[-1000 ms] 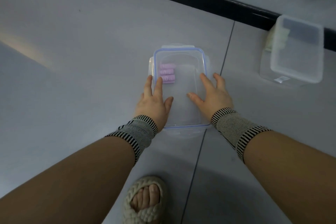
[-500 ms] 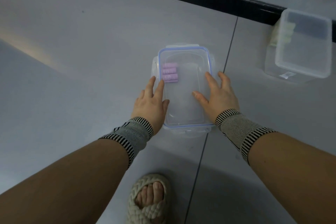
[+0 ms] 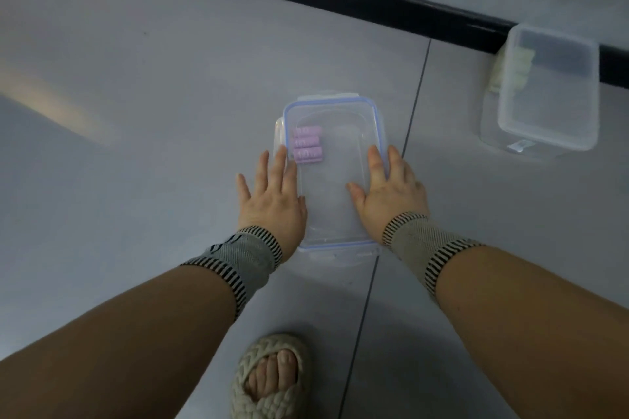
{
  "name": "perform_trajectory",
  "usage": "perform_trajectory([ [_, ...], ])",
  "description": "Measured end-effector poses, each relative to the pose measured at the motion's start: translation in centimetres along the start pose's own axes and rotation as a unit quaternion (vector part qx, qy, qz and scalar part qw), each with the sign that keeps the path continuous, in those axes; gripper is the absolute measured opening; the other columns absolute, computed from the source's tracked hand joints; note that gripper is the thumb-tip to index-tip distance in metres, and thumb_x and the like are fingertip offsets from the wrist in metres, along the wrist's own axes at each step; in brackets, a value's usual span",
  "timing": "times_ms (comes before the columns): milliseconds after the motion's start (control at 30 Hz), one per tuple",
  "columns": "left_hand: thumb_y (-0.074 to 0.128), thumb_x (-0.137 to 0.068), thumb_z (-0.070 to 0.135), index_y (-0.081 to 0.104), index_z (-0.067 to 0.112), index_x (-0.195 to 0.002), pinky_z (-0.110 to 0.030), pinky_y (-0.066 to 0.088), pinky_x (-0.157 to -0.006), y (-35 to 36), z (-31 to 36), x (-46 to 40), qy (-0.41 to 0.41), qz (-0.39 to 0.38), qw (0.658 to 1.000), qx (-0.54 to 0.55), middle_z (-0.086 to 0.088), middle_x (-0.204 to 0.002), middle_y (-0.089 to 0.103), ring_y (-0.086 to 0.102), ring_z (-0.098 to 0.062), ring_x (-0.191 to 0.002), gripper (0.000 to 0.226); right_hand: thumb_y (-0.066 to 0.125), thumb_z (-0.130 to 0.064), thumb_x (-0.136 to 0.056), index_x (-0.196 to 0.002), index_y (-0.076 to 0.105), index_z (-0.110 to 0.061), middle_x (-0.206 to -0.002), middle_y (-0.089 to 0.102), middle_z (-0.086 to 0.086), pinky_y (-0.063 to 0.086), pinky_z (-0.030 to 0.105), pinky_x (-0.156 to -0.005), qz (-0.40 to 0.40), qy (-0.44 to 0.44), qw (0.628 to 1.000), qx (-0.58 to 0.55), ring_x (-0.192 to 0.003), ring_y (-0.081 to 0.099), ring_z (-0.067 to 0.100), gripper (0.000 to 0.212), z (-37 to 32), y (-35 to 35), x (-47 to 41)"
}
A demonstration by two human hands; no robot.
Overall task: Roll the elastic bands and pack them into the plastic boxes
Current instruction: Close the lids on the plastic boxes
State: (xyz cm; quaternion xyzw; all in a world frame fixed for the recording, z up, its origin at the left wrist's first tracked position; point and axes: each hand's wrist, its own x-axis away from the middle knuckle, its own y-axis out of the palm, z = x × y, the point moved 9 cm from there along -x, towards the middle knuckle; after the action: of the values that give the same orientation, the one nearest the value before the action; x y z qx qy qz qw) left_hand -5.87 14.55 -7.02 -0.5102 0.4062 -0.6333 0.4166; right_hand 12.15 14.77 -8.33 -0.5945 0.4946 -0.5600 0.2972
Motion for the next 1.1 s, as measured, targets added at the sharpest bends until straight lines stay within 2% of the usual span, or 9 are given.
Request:
perform_trajectory([
  [133,0.026,-0.095,0.051,-0.005,0.014,-0.150,-0.051,-0.006,-0.114,-0.8,3.8,-1.2,0.096,0.028,0.993,-0.065,-0.004,-0.157,-0.018,-0.017,-0.021,-0.144,0.073,0.034,-0.056,-0.094,-0.151,0.001,-0.029,-0.160,-0.003,0.002,0.016,0.044,-0.117,0.011,-0.024,0.997,-0.072,-0.146,0.007,0.023,0.072,0.0,-0.3,-0.2],
  [300,0.013,-0.092,0.059,-0.014,0.017,-0.148,-0.050,-0.003,-0.115,1.4,3.8,-1.4,0.093,-0.020,0.991,-0.093,-0.003,-0.156,-0.021,-0.019,-0.021,-0.143,0.075,0.045,-0.035,-0.096,-0.150,0.013,-0.008,-0.156,0.023,0.011,0.025,0.042,-0.114,0.087,-0.023,0.981,-0.173,-0.142,0.023,0.024,0.069,0.9,-1.5,0.2],
  [633,0.013,-0.093,0.057,-0.018,0.015,-0.147,-0.049,-0.003,-0.116,1.5,4.1,-1.5,0.095,-0.035,0.989,-0.103,-0.004,-0.155,-0.024,-0.021,-0.023,-0.143,0.075,0.050,-0.026,-0.091,-0.145,0.028,-0.016,-0.141,0.047,0.006,0.039,0.034,-0.103,0.059,0.033,0.959,-0.274,-0.124,0.049,0.025,0.059,0.9,-0.6,-1.5],
  [700,0.012,-0.093,0.057,-0.020,0.015,-0.146,-0.049,-0.003,-0.117,1.6,4.2,-1.4,0.089,-0.047,0.989,-0.105,-0.004,-0.154,-0.026,-0.023,-0.022,-0.142,0.075,0.048,-0.032,-0.092,-0.147,0.024,-0.016,-0.146,0.041,0.006,0.036,0.041,-0.106,0.033,0.018,0.977,-0.209,-0.130,0.043,0.025,0.061,0.9,-0.8,-1.5],
  [800,0.018,-0.094,0.057,-0.015,0.016,-0.148,-0.048,-0.001,-0.117,1.2,4.4,-1.5,0.100,-0.047,0.991,-0.077,-0.004,-0.155,-0.023,-0.021,-0.022,-0.143,0.076,0.039,-0.046,-0.095,-0.150,0.011,-0.013,-0.159,0.010,0.005,0.015,0.051,-0.115,0.073,-0.032,0.997,-0.014,-0.145,0.012,0.024,0.070,-0.3,-2.3,-0.6],
  [867,0.029,-0.093,0.054,0.003,0.013,-0.150,-0.046,0.005,-0.117,-0.2,4.0,-1.6,0.103,0.028,0.994,-0.003,-0.010,-0.158,-0.012,-0.010,-0.027,-0.145,0.075,0.036,-0.054,-0.093,-0.151,0.007,-0.011,-0.160,-0.002,0.005,0.005,0.051,-0.115,0.089,-0.081,0.992,0.024,-0.147,0.001,0.024,0.078,-2.0,-2.8,-0.2],
  [933,0.043,-0.093,0.043,0.017,0.008,-0.148,-0.042,0.010,-0.117,-1.6,1.6,-1.8,0.023,0.104,0.987,0.121,-0.015,-0.157,0.002,0.002,-0.032,-0.145,0.070,0.030,-0.060,-0.092,-0.151,0.005,-0.010,-0.160,-0.006,0.007,0.001,0.050,-0.117,0.061,-0.115,0.990,0.055,-0.147,-0.005,0.024,0.082,-3.2,-1.8,0.0],
  [1000,0.049,-0.093,0.034,0.017,0.007,-0.147,-0.038,0.021,-0.114,-0.6,-0.3,-1.9,-0.076,0.074,0.967,0.233,-0.015,-0.156,0.013,0.021,-0.031,-0.141,0.069,0.024,-0.063,-0.092,-0.151,0.001,-0.010,-0.160,-0.011,0.007,-0.002,0.049,-0.118,0.038,-0.122,0.989,0.073,-0.147,-0.011,0.023,0.083,-3.2,-0.7,0.2],
  [1100,0.048,-0.094,0.031,0.015,0.009,-0.148,-0.037,0.033,-0.103,0.3,0.0,-1.9,-0.122,0.048,0.953,0.273,-0.013,-0.151,0.029,0.041,-0.033,-0.129,0.067,0.021,-0.063,-0.092,-0.151,-0.003,-0.010,-0.159,-0.015,0.007,-0.002,0.047,-0.118,0.030,-0.118,0.990,0.077,-0.146,-0.015,0.024,0.083,-3.0,-0.3,0.3],
])
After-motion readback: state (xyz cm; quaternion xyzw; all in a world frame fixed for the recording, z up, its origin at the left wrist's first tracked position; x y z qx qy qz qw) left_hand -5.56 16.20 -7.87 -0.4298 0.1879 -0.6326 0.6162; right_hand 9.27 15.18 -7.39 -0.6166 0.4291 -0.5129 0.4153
